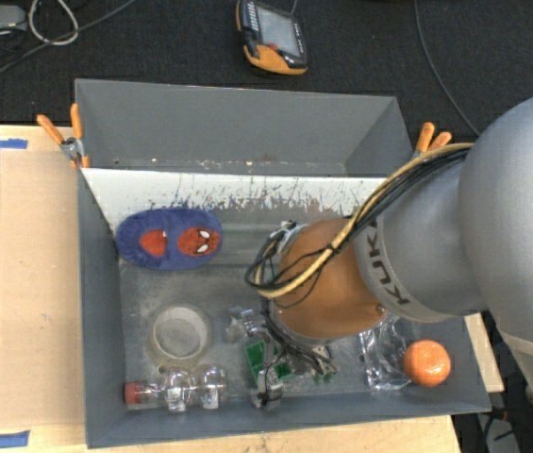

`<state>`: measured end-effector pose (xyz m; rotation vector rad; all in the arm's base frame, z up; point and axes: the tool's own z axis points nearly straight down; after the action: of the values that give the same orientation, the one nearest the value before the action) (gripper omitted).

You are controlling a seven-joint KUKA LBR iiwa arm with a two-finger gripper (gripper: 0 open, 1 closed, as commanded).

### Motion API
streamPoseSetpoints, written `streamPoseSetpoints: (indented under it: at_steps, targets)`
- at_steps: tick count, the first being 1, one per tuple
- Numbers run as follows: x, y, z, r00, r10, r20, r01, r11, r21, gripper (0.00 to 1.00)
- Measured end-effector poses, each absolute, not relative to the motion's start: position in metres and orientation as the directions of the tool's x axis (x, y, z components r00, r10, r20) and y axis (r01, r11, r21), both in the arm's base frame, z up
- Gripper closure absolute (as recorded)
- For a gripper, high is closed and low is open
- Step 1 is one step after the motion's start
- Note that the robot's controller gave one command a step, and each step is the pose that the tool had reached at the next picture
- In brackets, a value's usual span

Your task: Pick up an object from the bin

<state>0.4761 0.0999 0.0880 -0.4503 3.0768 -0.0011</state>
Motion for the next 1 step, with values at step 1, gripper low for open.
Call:
streamPoseSetpoints:
  at_steps: [1]
  targets:
    - [0.4764,0.0998,0.0881,-0.958,-0.285,-0.032,-0.285,0.958,-0.005,0.00]
